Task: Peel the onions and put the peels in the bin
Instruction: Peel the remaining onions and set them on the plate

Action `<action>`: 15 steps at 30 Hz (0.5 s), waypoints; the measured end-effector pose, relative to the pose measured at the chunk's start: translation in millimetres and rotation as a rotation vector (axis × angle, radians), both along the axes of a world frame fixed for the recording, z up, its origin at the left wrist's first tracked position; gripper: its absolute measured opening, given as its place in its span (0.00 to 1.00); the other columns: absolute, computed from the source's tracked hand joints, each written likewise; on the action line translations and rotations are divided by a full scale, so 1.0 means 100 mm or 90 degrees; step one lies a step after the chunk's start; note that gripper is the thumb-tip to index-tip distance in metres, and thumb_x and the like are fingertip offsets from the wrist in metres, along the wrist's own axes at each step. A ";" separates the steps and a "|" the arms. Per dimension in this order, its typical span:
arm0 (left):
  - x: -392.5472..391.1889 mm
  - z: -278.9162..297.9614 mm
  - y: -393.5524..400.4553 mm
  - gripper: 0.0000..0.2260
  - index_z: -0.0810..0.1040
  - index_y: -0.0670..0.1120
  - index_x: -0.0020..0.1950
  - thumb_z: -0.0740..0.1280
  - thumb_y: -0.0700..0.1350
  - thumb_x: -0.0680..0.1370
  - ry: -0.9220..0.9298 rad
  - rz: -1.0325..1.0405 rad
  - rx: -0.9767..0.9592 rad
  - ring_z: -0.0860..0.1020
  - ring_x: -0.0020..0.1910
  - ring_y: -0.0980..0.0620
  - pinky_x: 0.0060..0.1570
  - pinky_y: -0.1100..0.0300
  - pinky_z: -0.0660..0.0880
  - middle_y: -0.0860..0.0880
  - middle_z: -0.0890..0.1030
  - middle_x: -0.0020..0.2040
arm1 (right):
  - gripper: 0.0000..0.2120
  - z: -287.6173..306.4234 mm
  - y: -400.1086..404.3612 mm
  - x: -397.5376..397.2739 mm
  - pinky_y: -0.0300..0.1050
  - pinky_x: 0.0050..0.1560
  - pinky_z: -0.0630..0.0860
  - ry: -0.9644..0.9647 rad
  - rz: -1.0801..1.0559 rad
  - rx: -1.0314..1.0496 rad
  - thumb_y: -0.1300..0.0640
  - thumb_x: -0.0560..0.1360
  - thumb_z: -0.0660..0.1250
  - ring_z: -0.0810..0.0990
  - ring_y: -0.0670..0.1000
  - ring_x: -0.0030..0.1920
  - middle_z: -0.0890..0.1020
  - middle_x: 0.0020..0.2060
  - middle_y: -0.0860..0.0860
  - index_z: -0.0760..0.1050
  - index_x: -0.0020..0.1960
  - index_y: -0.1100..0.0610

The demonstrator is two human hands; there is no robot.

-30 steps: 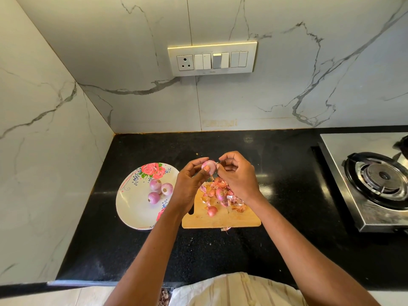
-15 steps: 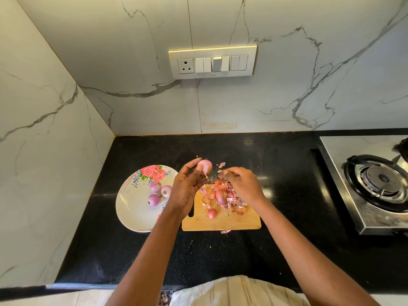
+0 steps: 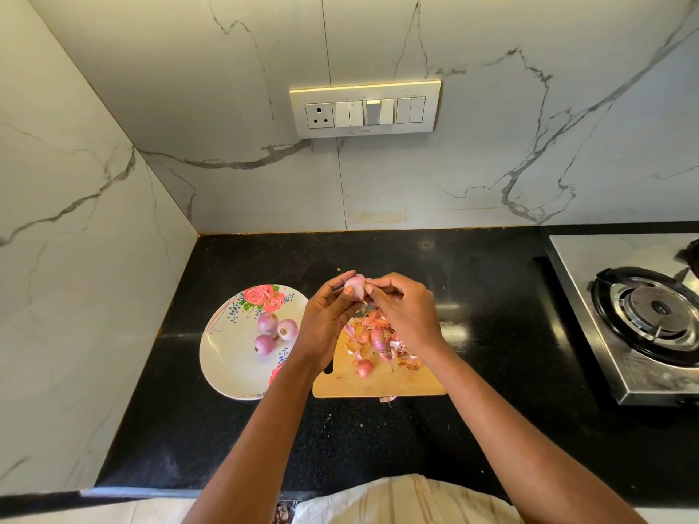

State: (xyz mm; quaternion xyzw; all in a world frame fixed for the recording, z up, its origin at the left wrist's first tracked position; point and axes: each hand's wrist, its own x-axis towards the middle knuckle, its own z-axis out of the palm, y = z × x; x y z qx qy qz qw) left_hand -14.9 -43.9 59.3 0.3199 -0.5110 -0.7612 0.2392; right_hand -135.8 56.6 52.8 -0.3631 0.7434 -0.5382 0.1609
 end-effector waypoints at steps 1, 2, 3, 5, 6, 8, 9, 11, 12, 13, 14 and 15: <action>0.01 0.00 0.00 0.15 0.77 0.46 0.68 0.66 0.41 0.82 -0.001 0.003 -0.004 0.82 0.62 0.48 0.63 0.53 0.78 0.46 0.82 0.63 | 0.10 0.00 0.00 0.00 0.46 0.52 0.84 0.008 0.001 0.004 0.53 0.77 0.73 0.85 0.44 0.49 0.87 0.48 0.46 0.85 0.56 0.55; 0.01 0.00 0.00 0.14 0.77 0.47 0.68 0.66 0.41 0.82 0.000 0.007 -0.007 0.82 0.62 0.48 0.63 0.53 0.79 0.47 0.82 0.63 | 0.10 0.01 -0.01 0.01 0.46 0.52 0.84 0.014 0.002 0.005 0.53 0.77 0.73 0.85 0.43 0.49 0.87 0.48 0.47 0.85 0.56 0.55; 0.01 -0.01 0.00 0.14 0.77 0.47 0.68 0.66 0.41 0.82 0.001 0.009 -0.007 0.82 0.62 0.49 0.63 0.54 0.79 0.47 0.83 0.62 | 0.10 0.01 -0.01 0.01 0.45 0.52 0.84 0.013 0.003 0.005 0.53 0.77 0.73 0.85 0.43 0.49 0.87 0.48 0.47 0.85 0.56 0.55; 0.00 0.00 0.02 0.14 0.77 0.47 0.67 0.66 0.41 0.82 0.004 0.008 -0.006 0.82 0.62 0.49 0.61 0.56 0.79 0.48 0.83 0.62 | 0.11 0.01 0.01 0.01 0.42 0.52 0.83 0.000 0.005 -0.004 0.52 0.76 0.74 0.84 0.43 0.50 0.87 0.48 0.46 0.85 0.56 0.55; -0.01 -0.01 0.02 0.13 0.78 0.48 0.67 0.66 0.40 0.82 0.005 0.006 -0.006 0.82 0.62 0.49 0.60 0.57 0.80 0.48 0.83 0.61 | 0.11 0.01 0.03 0.01 0.40 0.52 0.83 -0.005 0.005 -0.009 0.52 0.76 0.74 0.84 0.42 0.50 0.87 0.47 0.46 0.85 0.56 0.55; -0.02 -0.01 0.03 0.13 0.78 0.48 0.66 0.66 0.40 0.82 0.004 0.005 -0.005 0.82 0.62 0.49 0.60 0.57 0.80 0.48 0.83 0.61 | 0.10 0.00 0.04 0.01 0.37 0.50 0.82 0.001 0.004 -0.015 0.53 0.76 0.75 0.84 0.41 0.49 0.87 0.47 0.45 0.85 0.56 0.56; -0.01 -0.01 0.03 0.13 0.78 0.48 0.66 0.66 0.40 0.82 0.003 0.006 -0.004 0.81 0.62 0.49 0.60 0.57 0.80 0.48 0.83 0.62 | 0.10 -0.01 0.04 0.01 0.35 0.49 0.81 0.007 0.004 -0.017 0.53 0.76 0.75 0.84 0.40 0.48 0.86 0.46 0.45 0.85 0.55 0.56; -0.01 -0.01 0.03 0.13 0.78 0.48 0.66 0.66 0.40 0.82 0.000 0.009 -0.005 0.81 0.62 0.49 0.60 0.57 0.80 0.47 0.82 0.63 | 0.09 -0.01 0.04 0.02 0.32 0.48 0.79 0.016 0.004 -0.016 0.54 0.76 0.75 0.83 0.39 0.48 0.86 0.45 0.43 0.85 0.55 0.55; -0.01 -0.01 0.02 0.13 0.78 0.48 0.66 0.66 0.40 0.82 0.000 0.009 -0.005 0.82 0.62 0.50 0.59 0.58 0.80 0.48 0.82 0.63 | 0.09 0.00 0.03 0.02 0.31 0.48 0.79 0.019 0.002 -0.016 0.54 0.76 0.75 0.83 0.38 0.48 0.86 0.45 0.43 0.85 0.54 0.55; -0.02 0.00 0.03 0.13 0.78 0.48 0.66 0.66 0.40 0.82 0.000 0.008 -0.005 0.82 0.62 0.50 0.58 0.58 0.80 0.48 0.82 0.63 | 0.09 -0.01 0.03 0.02 0.31 0.48 0.79 0.022 -0.002 -0.015 0.54 0.76 0.75 0.83 0.38 0.48 0.86 0.45 0.43 0.85 0.54 0.55; -0.02 0.00 0.03 0.13 0.78 0.49 0.66 0.66 0.40 0.82 -0.001 0.007 -0.006 0.82 0.62 0.50 0.58 0.58 0.80 0.48 0.82 0.63 | 0.09 -0.01 0.03 0.03 0.31 0.48 0.79 0.024 -0.006 -0.014 0.54 0.76 0.75 0.83 0.38 0.47 0.86 0.45 0.43 0.85 0.54 0.56; -0.02 0.00 0.03 0.13 0.78 0.49 0.65 0.66 0.40 0.82 -0.004 0.006 -0.008 0.82 0.62 0.50 0.59 0.58 0.80 0.48 0.82 0.63 | 0.08 -0.02 0.03 0.03 0.31 0.47 0.79 0.025 -0.012 -0.012 0.54 0.76 0.75 0.83 0.38 0.47 0.86 0.44 0.43 0.85 0.54 0.56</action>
